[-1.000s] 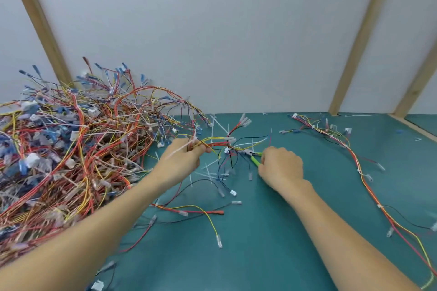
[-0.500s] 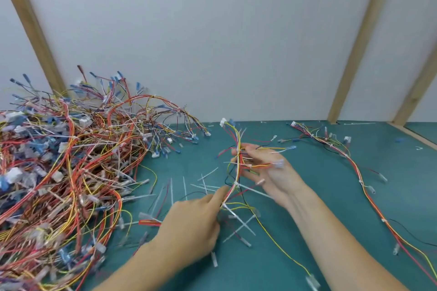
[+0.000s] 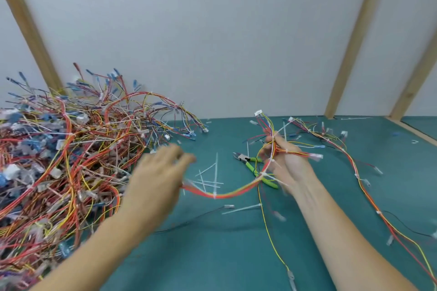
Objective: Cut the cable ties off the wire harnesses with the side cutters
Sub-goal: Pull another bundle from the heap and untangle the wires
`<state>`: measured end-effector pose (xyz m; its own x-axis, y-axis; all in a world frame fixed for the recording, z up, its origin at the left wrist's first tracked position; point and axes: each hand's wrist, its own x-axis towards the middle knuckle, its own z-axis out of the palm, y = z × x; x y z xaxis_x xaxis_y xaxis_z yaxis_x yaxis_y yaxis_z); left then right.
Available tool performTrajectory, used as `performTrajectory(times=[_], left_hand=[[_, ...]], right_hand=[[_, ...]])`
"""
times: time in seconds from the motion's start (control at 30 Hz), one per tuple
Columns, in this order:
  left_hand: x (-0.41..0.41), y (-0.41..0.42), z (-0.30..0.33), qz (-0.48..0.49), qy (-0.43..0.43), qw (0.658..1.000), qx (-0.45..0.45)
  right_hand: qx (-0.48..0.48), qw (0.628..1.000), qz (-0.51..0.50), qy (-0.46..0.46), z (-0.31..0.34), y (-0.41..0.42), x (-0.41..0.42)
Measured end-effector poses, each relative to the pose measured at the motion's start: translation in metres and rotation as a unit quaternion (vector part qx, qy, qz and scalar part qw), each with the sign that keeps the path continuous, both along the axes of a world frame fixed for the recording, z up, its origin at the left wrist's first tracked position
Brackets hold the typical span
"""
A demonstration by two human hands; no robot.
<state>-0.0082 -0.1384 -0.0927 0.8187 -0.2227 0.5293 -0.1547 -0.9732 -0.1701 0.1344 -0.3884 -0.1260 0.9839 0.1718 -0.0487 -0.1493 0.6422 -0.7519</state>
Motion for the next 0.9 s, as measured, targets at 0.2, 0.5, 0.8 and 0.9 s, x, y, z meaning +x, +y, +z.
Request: performTrajectory(times=[0.2,0.5,0.8,0.9], left_hand=[[-0.004,0.001,-0.018,-0.042,0.451,0.872,-0.183],[0.036,-0.054,-0.032,-0.051,0.128,0.750,-0.647],[0.030,-0.046,-0.062,-0.100,0.122,0.716,-0.680],[0.028,-0.047,-0.060,-0.103,0.127,0.694,-0.701]], right_hand=[[-0.161,0.982,-0.068,-0.072,-0.001,0.009,-0.008],[-0.273,0.950,-0.059,-0.141,-0.037,0.064,-0.046],[-0.266,0.952,-0.003,-0.150,-0.034,0.061,-0.060],[-0.246,0.958,0.042,-0.142,-0.030,0.056,-0.063]])
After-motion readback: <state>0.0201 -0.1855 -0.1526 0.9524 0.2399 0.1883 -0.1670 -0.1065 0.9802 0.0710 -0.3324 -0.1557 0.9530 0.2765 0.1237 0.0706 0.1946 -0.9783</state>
